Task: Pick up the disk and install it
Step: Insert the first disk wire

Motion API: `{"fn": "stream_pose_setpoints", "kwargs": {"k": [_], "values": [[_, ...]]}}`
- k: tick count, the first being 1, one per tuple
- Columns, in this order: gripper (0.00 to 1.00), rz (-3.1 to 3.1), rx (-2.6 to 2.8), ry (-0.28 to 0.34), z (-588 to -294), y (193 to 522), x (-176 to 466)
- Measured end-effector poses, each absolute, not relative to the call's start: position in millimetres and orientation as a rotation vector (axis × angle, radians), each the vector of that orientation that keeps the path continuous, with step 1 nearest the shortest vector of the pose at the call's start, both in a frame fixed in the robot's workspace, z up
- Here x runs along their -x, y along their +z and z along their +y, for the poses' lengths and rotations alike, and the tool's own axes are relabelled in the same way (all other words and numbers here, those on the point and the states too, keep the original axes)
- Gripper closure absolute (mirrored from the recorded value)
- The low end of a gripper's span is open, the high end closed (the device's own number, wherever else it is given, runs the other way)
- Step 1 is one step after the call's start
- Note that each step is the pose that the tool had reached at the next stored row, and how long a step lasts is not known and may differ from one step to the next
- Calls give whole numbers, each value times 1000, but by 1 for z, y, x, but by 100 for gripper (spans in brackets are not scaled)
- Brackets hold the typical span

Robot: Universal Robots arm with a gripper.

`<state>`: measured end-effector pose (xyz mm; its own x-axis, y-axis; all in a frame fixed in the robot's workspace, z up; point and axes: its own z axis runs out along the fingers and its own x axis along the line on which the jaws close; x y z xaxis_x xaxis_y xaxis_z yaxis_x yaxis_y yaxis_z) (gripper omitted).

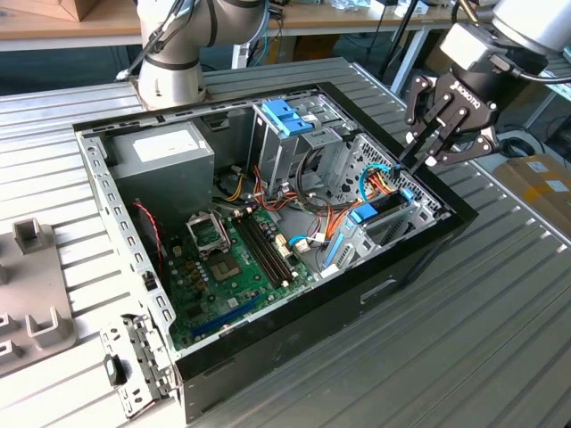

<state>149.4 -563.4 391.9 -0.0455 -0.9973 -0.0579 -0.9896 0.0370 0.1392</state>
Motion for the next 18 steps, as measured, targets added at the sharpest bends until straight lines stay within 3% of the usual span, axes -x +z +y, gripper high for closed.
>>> {"fn": "stream_pose_setpoints", "kwargs": {"k": [18], "values": [[69, -2222, -2132, -218, -558, 398, -149]]}}
